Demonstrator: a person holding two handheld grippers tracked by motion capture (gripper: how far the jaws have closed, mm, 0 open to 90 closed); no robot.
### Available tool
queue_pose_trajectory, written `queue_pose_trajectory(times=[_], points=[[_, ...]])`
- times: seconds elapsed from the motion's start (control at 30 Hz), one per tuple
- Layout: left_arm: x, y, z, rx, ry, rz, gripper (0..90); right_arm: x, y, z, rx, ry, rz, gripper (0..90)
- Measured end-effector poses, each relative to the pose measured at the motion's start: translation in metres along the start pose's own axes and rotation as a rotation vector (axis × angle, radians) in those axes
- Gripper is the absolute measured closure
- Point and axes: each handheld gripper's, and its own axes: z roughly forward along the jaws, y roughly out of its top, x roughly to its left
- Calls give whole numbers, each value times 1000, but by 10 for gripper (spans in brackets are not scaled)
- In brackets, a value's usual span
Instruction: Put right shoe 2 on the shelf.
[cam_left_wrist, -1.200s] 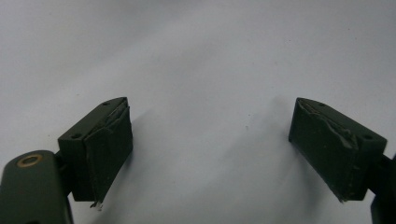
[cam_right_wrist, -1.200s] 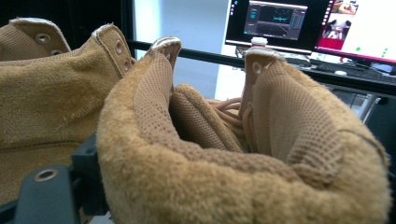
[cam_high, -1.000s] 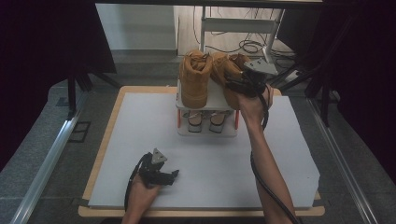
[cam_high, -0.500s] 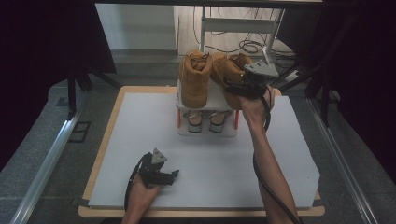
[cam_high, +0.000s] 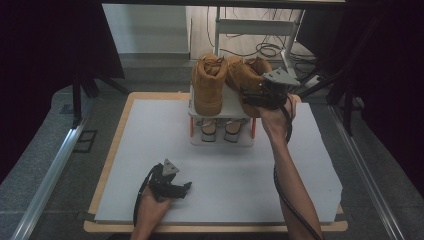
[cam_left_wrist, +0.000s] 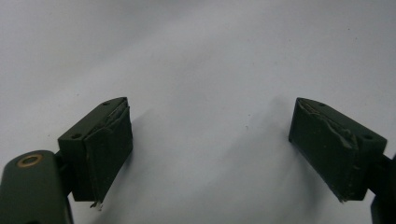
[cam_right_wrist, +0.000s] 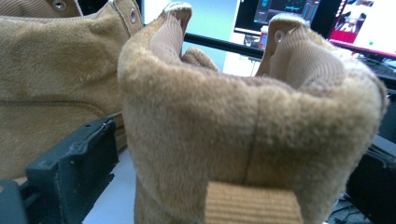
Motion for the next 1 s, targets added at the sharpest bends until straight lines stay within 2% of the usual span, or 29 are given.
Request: queue_pose_trajectory(times=[0.27,0.43,0.77,0.87,1.0], points=[[0,0,0,2,-1,1,133,-4,-7,-7,-11,14,11,0],[0,0,0,1,-1,1,133,-7,-12,-12,-16,46,32,0],[0,0,0,2,-1,1,133,-9,-20,-20,54,103,69,13],[0,0,0,1,-1,0,133,-7,-24,-21,82,101,57,0],[0,0,0,3,-2,3,133,-7,-26,-25,89,110,55,0]])
